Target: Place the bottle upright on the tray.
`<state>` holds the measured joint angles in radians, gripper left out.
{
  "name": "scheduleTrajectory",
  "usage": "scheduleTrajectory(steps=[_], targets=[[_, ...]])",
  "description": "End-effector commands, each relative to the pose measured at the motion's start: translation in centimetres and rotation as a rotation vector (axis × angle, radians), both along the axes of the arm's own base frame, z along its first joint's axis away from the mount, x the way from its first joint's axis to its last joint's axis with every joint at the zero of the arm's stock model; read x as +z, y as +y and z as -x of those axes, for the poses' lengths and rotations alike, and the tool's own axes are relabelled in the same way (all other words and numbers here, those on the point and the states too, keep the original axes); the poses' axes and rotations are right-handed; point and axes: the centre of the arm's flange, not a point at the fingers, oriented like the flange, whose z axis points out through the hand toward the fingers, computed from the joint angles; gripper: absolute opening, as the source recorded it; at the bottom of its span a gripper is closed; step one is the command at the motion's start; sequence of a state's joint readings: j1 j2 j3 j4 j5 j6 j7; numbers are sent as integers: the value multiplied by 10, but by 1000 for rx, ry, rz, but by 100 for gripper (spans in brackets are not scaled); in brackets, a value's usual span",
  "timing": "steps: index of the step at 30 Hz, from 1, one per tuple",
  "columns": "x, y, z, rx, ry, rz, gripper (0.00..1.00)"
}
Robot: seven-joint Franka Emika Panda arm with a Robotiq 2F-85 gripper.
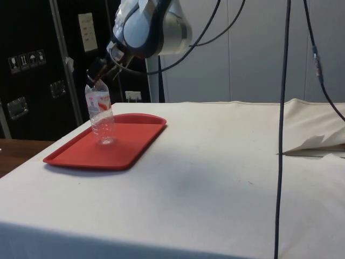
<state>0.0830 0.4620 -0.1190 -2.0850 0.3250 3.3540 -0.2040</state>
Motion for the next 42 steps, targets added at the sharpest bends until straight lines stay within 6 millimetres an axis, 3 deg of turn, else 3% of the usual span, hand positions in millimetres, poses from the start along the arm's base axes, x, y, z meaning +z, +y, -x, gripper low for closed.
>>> scheduleTrajectory(steps=[1,42], targets=[[2,0,0,0,3,-2,100],[71,-2,0,50,155,-99,100]])
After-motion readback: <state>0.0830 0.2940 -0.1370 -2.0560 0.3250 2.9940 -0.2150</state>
